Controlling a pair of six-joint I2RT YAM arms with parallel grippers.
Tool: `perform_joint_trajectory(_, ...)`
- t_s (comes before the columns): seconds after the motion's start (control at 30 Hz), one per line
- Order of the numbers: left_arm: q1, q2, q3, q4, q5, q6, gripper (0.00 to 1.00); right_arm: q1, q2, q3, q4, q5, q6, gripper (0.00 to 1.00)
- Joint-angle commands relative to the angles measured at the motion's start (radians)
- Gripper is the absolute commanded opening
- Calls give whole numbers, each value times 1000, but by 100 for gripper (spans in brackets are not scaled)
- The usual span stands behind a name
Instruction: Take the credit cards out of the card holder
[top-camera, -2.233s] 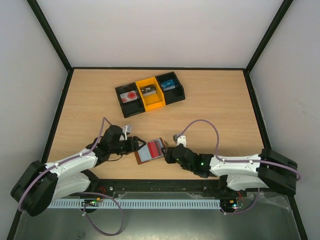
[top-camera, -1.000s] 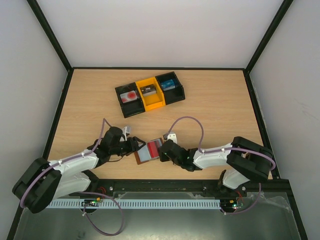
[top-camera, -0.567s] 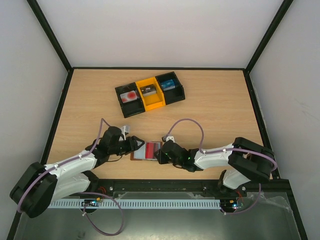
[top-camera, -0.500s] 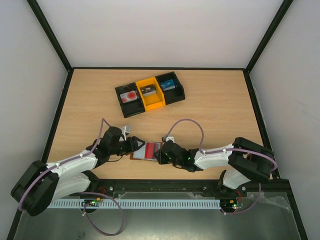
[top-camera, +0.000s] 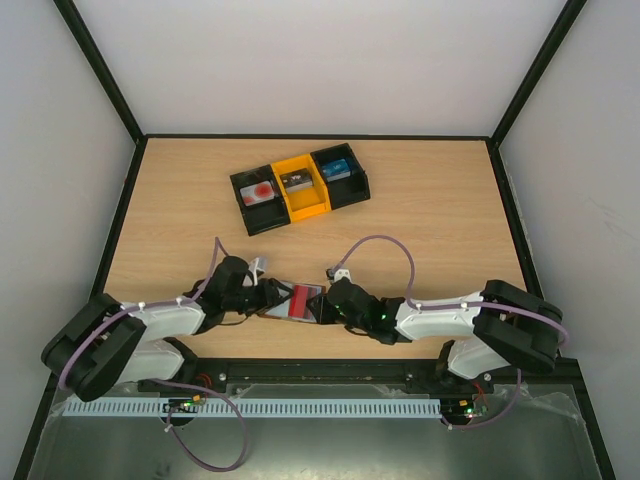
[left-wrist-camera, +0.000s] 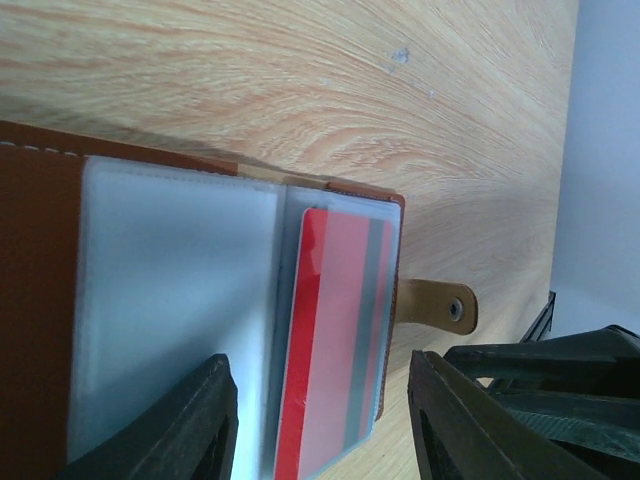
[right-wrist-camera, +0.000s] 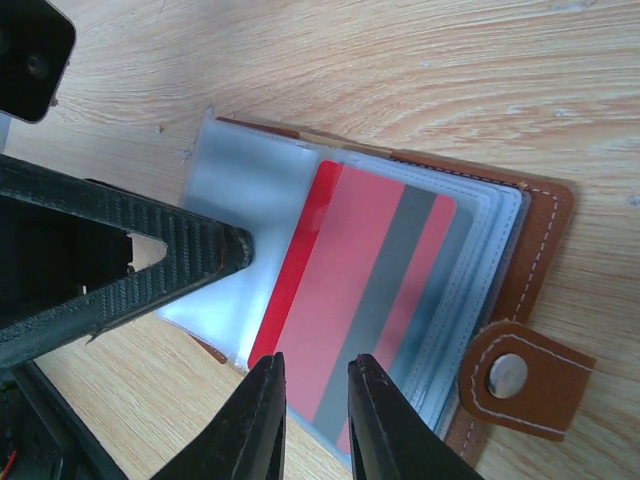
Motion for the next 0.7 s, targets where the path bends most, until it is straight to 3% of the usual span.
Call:
perform_joint_trajectory(0.0,3,28,-21,45,9,11,49,5,18,7,31,37,19,19)
perform_joint_trajectory(0.5,-1,58,-24,49,6,6,48,5,131,-20,85,18,38,17)
perform_joint_trajectory(0.67,-8,63,-37,71,14,-5,42,4,143,-56,107,19,51,14)
